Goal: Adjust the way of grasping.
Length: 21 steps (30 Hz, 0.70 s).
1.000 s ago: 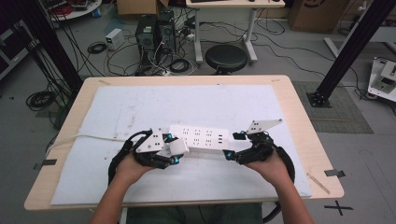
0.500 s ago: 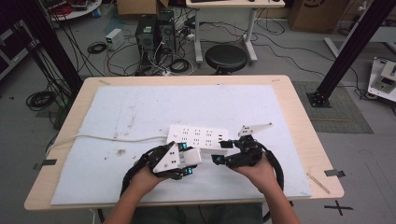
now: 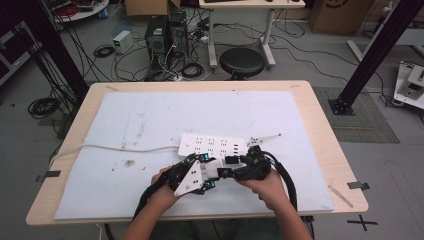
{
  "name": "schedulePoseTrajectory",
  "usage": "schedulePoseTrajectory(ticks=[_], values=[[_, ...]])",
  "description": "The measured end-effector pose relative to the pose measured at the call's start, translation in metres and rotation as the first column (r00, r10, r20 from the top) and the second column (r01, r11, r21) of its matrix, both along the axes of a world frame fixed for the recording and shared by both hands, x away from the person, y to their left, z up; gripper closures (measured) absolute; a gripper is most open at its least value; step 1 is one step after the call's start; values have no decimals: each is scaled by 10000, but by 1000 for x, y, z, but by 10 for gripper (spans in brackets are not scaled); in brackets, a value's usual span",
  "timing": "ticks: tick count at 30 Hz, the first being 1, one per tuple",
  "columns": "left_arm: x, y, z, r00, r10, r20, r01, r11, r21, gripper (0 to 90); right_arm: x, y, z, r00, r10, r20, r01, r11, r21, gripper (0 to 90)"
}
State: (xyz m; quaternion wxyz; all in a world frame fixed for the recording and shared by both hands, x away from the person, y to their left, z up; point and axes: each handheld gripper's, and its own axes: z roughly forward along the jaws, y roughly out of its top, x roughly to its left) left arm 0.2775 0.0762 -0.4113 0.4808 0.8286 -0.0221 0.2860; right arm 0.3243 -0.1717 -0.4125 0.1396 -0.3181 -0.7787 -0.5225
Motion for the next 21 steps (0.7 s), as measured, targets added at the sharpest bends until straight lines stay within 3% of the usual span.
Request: schedulePoseTrajectory(ticks=[10, 21], values=[[-3, 2, 3, 9999, 59, 126, -55, 9994, -343, 425, 5, 13, -2, 9989, 396, -263, -378, 9970, 671, 372], [-3, 1, 4, 9992, 188, 350, -184, 9998, -122, 426, 5, 18, -2, 9974, 672, -244, -648, 9938, 908, 559]])
